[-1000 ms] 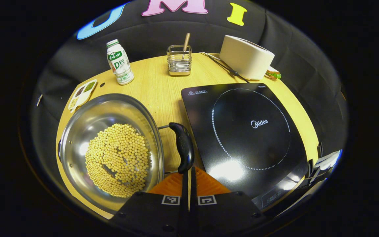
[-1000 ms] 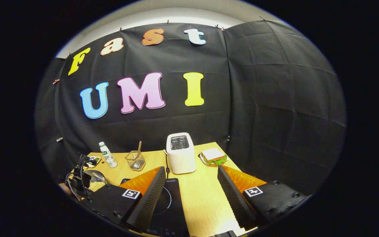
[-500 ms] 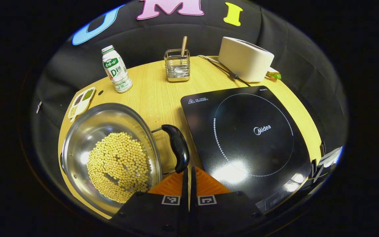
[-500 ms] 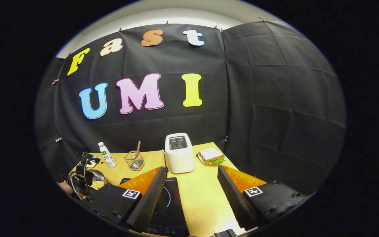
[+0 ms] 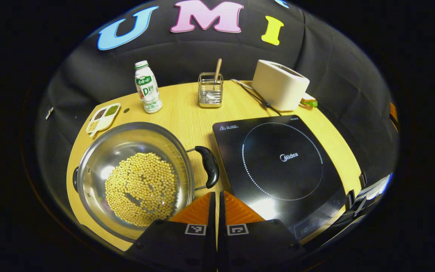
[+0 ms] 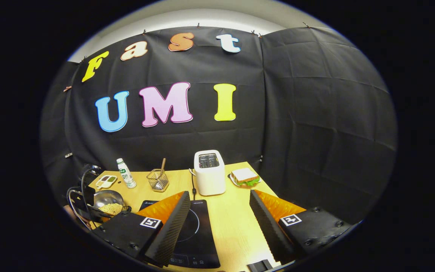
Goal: First push the handle of the pot to place it horizontally, then grasp the pot with both hands and set it on the induction cooktop.
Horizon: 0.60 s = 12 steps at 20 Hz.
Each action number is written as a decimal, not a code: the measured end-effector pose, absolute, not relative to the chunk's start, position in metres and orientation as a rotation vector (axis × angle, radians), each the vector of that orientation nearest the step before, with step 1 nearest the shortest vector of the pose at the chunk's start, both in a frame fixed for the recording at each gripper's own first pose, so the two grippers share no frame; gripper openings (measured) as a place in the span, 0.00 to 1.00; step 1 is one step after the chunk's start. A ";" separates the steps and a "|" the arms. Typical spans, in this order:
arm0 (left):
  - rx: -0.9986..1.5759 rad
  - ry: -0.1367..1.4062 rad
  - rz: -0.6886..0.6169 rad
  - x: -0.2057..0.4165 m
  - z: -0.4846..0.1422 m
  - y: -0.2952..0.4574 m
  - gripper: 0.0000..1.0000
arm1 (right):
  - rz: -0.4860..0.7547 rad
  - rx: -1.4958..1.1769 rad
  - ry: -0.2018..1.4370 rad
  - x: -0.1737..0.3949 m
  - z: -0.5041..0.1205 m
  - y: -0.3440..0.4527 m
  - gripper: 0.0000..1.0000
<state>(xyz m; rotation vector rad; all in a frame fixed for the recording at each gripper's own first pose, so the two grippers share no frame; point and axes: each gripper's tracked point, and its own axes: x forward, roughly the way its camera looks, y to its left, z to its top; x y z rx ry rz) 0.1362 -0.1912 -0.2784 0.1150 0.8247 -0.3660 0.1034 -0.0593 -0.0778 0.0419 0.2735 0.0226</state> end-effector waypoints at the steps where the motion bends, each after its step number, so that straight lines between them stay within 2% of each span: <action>1: 0.106 0.795 -0.364 0.133 -0.270 -0.188 0.07 | 0.032 0.035 0.274 0.103 -0.078 -0.054 0.98; 4: 0.063 0.706 -0.349 0.124 -0.244 -0.171 0.13 | 0.071 0.015 0.286 0.103 -0.084 -0.034 0.98; 5: 0.027 0.679 -0.355 0.122 -0.234 -0.167 0.20 | 0.090 0.019 0.300 0.103 -0.087 -0.024 0.98; 6: -0.012 0.652 -0.353 0.120 -0.223 -0.160 0.23 | 0.112 0.028 0.313 0.103 -0.090 -0.012 0.99; 10: -0.115 0.573 -0.284 0.118 -0.191 -0.110 0.96 | 0.194 0.013 0.343 0.106 -0.098 0.033 0.99; 12: -0.116 0.559 -0.222 0.116 -0.185 -0.076 0.95 | 0.230 0.024 0.359 0.110 -0.101 0.059 0.98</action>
